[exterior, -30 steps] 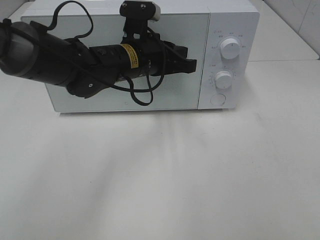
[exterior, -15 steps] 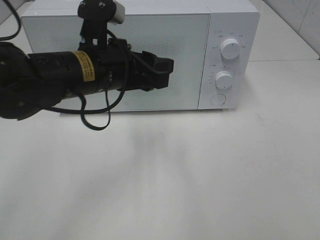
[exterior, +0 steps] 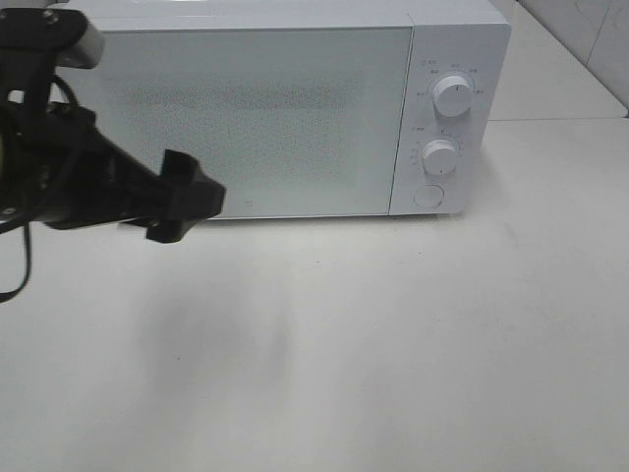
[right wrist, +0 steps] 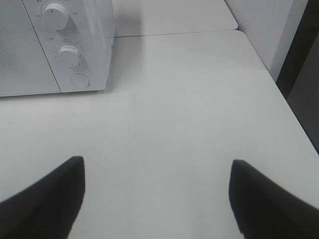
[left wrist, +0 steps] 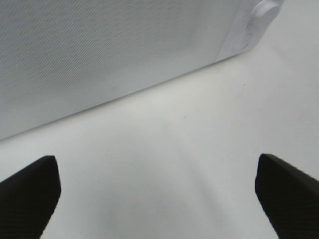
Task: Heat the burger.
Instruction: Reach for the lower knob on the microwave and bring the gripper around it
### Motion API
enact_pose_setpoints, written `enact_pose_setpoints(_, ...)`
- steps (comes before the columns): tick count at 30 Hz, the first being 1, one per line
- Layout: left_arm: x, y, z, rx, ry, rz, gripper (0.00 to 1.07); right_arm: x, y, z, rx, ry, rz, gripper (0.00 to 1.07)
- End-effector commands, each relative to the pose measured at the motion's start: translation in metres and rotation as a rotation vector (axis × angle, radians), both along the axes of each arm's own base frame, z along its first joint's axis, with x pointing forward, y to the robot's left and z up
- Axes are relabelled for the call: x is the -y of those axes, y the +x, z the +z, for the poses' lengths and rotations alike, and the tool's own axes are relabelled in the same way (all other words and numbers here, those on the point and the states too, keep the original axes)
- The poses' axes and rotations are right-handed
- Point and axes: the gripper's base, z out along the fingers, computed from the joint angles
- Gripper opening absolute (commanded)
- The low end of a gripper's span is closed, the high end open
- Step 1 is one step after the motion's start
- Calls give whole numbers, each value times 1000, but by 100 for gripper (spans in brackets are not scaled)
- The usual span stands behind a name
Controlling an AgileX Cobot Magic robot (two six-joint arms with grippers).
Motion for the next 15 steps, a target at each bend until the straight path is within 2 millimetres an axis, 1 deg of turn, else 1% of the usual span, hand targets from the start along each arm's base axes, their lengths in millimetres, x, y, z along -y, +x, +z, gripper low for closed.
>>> enact_pose_setpoints(1,-14,-11,3,-64,93,46,102,1,-4,0,32,8,-12,76)
enact_pose_setpoints(3,-29,-23,8,-129,153,103,102,1,-4,0,32,8,-12,76)
enact_pose_setpoints(4,-29,-23,8,-129,153,103,102,1,-4,0,32,8,-12,76)
enact_pose_setpoints(5,-34,-27,9,-158,169,123,102,1,-4,0,32,8,-12,76)
enact_pose_setpoints(6,-42,-36,10,-225,205,162,102,1,-4,0,32,8,-12,76)
enact_pose_setpoints(8,-45,-39,10,-251,218,173,102,1,-4,0,32,8,-12,76)
enact_pose_setpoints(9,-52,-48,10,-313,279,181,102,1,-4,0,32,8,-12,76)
enact_pose_setpoints(11,-55,-52,10,-334,308,170,102,1,-4,0,32,8,-12,76)
enact_pose_setpoints(12,-61,-61,10,-394,370,145,102,1,-4,0,32,8,-12,76)
enact_pose_setpoints(13,-61,-61,10,-394,370,145,102,1,-4,0,32,8,-12,76)
enact_pose_setpoints(14,-66,-69,11,-444,421,113,102,1,-4,0,32,8,-12,76)
enact_pose_setpoints(15,-68,-72,11,-461,438,98,102,1,-4,0,32,8,-12,76)
